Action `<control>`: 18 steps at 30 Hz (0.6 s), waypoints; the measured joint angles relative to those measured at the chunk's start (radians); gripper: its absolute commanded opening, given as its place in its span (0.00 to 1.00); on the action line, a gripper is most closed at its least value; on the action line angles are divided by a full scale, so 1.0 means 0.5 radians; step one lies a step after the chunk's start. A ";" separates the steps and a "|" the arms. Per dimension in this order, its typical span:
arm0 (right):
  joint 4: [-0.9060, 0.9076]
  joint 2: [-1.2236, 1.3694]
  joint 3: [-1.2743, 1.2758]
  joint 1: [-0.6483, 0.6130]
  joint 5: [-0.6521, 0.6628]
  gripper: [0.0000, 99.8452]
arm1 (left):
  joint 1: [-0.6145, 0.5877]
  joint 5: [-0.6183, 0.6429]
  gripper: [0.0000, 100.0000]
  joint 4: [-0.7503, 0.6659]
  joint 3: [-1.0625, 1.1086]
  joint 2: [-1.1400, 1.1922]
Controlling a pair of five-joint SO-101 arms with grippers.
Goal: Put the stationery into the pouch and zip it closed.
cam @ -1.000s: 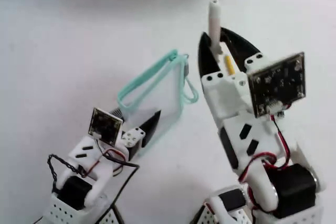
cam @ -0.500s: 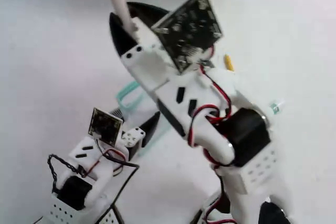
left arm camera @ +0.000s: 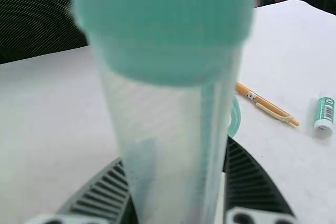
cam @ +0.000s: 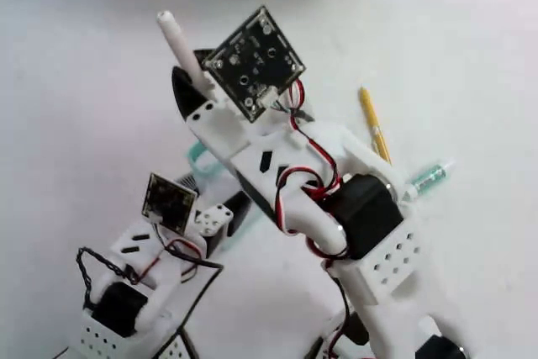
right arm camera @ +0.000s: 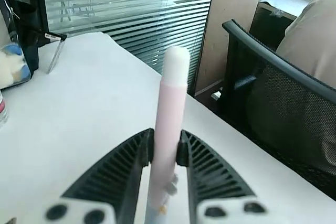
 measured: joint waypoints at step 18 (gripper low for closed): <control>-0.055 -0.571 0.632 0.012 0.000 0.28 | 0.000 0.000 0.21 0.000 0.000 0.000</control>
